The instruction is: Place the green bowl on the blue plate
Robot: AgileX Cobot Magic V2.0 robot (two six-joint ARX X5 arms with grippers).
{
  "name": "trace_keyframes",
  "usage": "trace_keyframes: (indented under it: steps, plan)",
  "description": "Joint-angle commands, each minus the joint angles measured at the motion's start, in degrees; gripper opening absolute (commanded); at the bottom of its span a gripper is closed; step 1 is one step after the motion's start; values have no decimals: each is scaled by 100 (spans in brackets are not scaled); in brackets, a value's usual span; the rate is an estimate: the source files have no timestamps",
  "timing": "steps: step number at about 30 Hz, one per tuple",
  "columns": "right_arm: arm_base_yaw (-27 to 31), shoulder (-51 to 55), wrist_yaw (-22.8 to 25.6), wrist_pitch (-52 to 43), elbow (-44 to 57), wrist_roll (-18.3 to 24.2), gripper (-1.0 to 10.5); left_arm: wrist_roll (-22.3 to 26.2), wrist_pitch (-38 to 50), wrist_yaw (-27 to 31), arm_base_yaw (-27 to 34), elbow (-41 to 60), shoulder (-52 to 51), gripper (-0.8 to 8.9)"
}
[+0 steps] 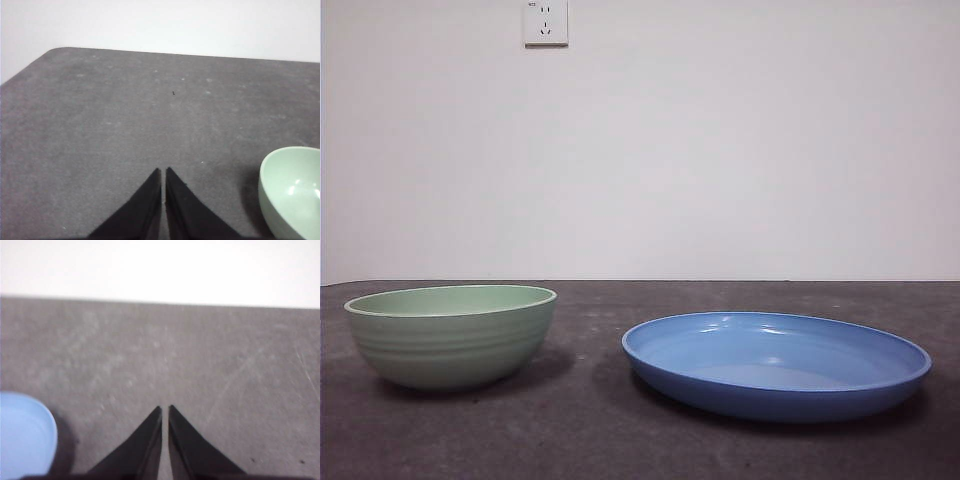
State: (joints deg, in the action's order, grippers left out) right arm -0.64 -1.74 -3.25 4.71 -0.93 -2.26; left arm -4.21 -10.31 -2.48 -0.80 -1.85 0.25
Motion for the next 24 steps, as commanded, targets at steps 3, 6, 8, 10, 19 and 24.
trace_keyframes:
  steps: [3, 6, 8, 10, 19, 24]
  plan:
    - [2, 7, -20, -160, 28, -918, 18, -859, 240, 11, 9, 116, -7, 20]
    - [2, 7, -31, -197, 28, -1222, 18, -1130, 485, 11, 9, 116, -7, 20]
    - [2, 7, -118, -190, 20, -1397, 18, -1204, 608, 7, 9, 116, -7, 20]
    - [2, 2, -258, -177, -13, -1613, 18, -1467, 632, -87, 9, 85, -7, 19]
    - [2, -654, -511, 177, -750, -2155, 17, -2269, 516, -396, -46, -293, 402, 18]
    - [2, -1504, -732, 409, -1473, -2144, 17, -2238, 505, -702, -98, -798, 1038, 18]
